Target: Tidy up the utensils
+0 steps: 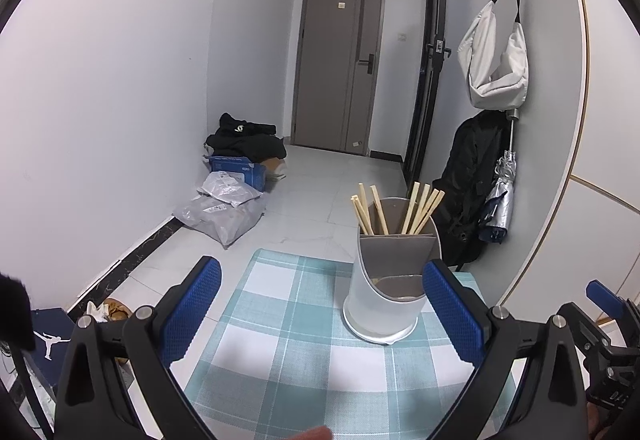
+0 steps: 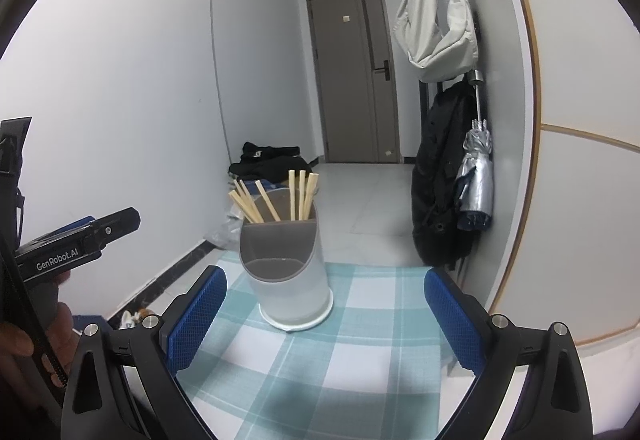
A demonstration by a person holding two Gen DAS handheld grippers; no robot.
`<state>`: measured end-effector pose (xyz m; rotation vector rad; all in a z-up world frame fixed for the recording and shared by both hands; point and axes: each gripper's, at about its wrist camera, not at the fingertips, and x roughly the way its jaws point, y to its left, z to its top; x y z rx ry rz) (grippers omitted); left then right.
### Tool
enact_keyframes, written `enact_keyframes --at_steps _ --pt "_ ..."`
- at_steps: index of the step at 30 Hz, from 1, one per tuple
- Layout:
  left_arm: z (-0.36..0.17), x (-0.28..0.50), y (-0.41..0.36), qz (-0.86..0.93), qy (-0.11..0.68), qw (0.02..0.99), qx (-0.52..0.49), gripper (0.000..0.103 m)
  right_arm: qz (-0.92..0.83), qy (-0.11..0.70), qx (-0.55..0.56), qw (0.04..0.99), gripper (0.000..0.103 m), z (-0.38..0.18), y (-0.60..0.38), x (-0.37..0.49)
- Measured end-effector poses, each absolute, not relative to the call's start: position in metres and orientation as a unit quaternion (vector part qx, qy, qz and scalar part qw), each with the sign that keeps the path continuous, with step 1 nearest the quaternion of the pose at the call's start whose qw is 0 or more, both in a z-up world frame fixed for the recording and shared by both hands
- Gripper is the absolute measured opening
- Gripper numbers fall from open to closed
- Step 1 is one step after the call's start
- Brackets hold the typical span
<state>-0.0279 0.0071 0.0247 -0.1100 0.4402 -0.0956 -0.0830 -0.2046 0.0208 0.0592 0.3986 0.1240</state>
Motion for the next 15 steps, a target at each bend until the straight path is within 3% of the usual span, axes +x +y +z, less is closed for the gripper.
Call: enact_keyframes --at_steps 15 --pt "0.0249 -0.0276 0.0086 -0.051 0.218 0.973 -0.062 0.099 0.060 0.199 0.027 0.978 0.100 0.0205 -0.2037 -0.0833"
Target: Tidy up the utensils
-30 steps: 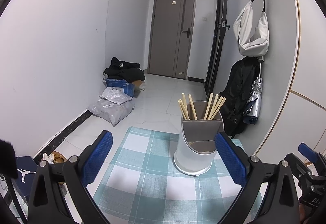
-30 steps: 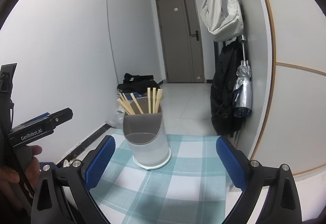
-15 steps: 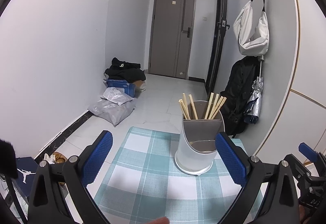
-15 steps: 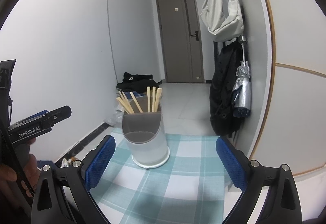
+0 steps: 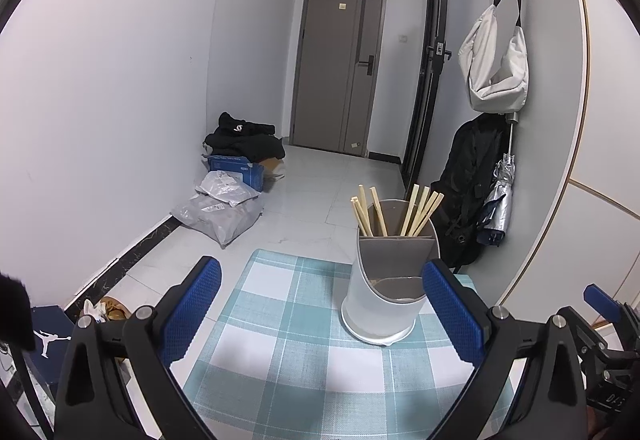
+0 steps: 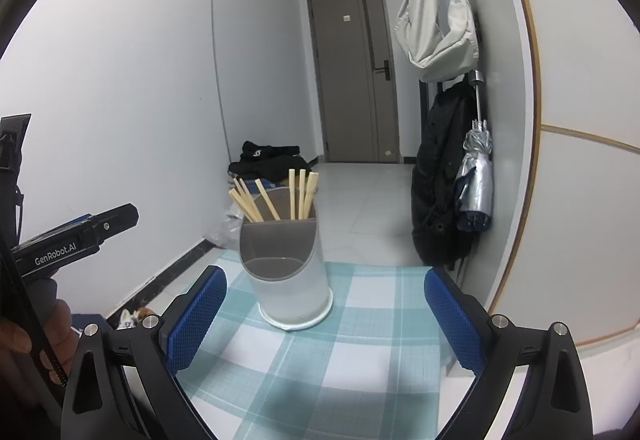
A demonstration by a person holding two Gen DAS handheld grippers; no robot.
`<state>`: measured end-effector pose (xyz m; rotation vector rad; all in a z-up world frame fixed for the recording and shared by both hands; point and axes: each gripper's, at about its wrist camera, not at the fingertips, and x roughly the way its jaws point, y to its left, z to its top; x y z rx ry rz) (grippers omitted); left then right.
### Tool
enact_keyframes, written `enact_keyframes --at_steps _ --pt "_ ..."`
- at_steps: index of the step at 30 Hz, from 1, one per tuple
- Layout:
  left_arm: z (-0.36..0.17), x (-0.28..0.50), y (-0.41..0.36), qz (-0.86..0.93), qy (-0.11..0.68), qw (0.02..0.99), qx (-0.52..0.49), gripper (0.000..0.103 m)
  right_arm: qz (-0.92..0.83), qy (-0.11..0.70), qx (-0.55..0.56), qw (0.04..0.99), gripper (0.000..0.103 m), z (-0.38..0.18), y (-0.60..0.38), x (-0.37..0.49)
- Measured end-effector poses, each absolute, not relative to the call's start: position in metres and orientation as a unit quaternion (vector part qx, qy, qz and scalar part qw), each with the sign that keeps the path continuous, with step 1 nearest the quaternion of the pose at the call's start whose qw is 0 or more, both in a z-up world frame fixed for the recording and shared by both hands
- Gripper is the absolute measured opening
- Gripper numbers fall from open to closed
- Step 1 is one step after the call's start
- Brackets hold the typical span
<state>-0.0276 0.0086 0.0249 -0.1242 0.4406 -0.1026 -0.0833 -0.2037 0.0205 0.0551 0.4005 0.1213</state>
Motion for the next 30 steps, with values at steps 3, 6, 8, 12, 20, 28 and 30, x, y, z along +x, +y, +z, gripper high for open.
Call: enact_keyframes --at_steps 3,6,8,12,20,28,30 --pt "0.0250 -0.0281 0.0083 -0.051 0.217 0.973 -0.061 0.099 0.060 0.199 0.027 0.978 0.100 0.0206 -0.2039 -0.0832" --pt "0.0250 -0.0287 0.0082 -0.052 0.215 0.973 -0.060 0.099 0.060 0.199 0.027 0.978 0.100 0.0206 -0.2035 -0.0833" --pt "0.0251 -0.0292 0.0083 -0.050 0.214 0.974 -0.059 0.099 0.060 0.200 0.026 0.978 0.100 0.0202 -0.2038 -0.0833" --pt "0.0250 -0.0283 0.0108 -0.044 0.214 0.974 -0.063 0.099 0.060 0.202 0.026 0.977 0.100 0.0189 -0.2035 -0.0832" --pt "0.0247 -0.0277 0.0113 -0.043 0.214 0.974 -0.064 0.099 0.057 0.206 0.028 0.976 0.100 0.0172 -0.2023 -0.0816" --pt "0.0251 -0.0290 0.0118 -0.045 0.211 0.974 -0.068 0.099 0.056 0.211 0.029 0.975 0.100 0.0165 -0.2015 -0.0812" --pt "0.0241 -0.0284 0.0113 -0.044 0.213 0.974 -0.067 0.099 0.056 0.212 0.031 0.975 0.100 0.0160 -0.2016 -0.0804"
